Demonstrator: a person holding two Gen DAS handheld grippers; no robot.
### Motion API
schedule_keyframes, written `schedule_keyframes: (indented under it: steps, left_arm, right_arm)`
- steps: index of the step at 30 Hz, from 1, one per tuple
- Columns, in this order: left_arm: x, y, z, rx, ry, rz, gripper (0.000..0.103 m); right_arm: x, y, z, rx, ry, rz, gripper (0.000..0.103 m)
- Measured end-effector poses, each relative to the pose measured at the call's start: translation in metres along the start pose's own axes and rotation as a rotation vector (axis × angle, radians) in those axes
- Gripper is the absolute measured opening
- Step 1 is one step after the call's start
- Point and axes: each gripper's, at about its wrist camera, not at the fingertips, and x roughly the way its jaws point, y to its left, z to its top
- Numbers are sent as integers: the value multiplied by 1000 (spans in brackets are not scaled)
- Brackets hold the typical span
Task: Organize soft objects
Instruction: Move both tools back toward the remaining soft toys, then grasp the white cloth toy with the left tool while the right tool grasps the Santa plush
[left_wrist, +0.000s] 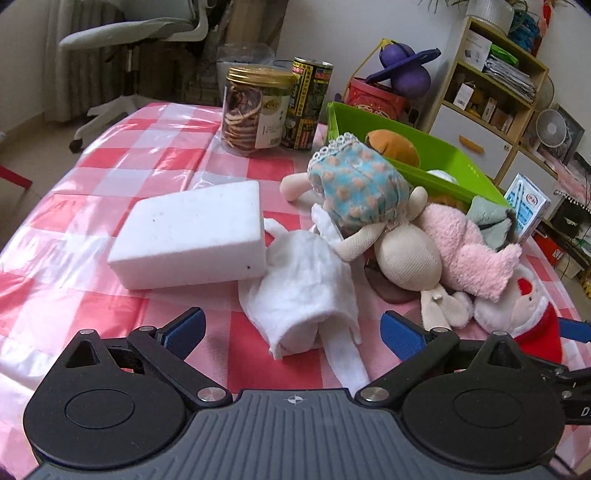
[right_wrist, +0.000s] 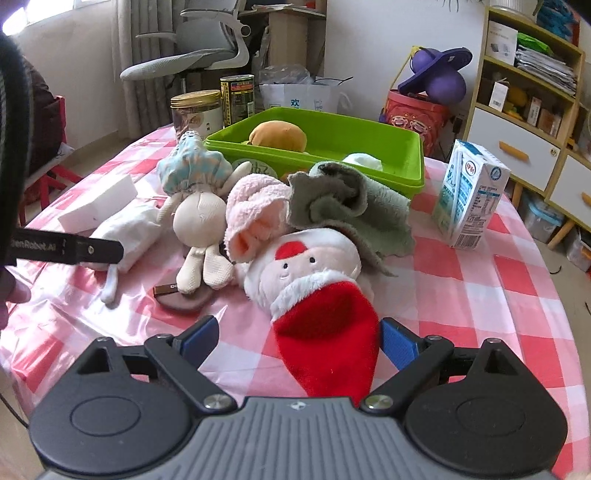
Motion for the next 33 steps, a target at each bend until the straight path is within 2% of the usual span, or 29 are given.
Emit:
schedule_keyframes:
  steps: [4, 12, 17, 19, 21, 26, 33]
  left_arm:
    - [6, -1, -3, 9, -15, 0, 94]
    - [7, -5, -2, 34, -53, -15, 80]
    - [8, -5, 0, 38, -54, -15, 69]
    - [8, -5, 0, 38, -51, -14, 66]
    - [7, -5, 2, 37, -51, -14, 57]
    - [4, -5, 6, 41, -49, -20, 38]
    - [-3, -5, 12, 34, -32, -27, 25]
  right_arm:
    - [7, -1, -2, 1, -5, -13, 78]
    - [15, -8, -2, 37, -34, -2, 76]
    - [19, -8, 1, 45, -34, 13, 64]
    - [21, -7, 2, 44, -30, 14, 56]
    - [22, -7, 3, 46, -28, 14, 47]
    - [18, -10, 7, 68, -34, 46, 34]
    - [4, -17, 11, 104, -35, 87, 28]
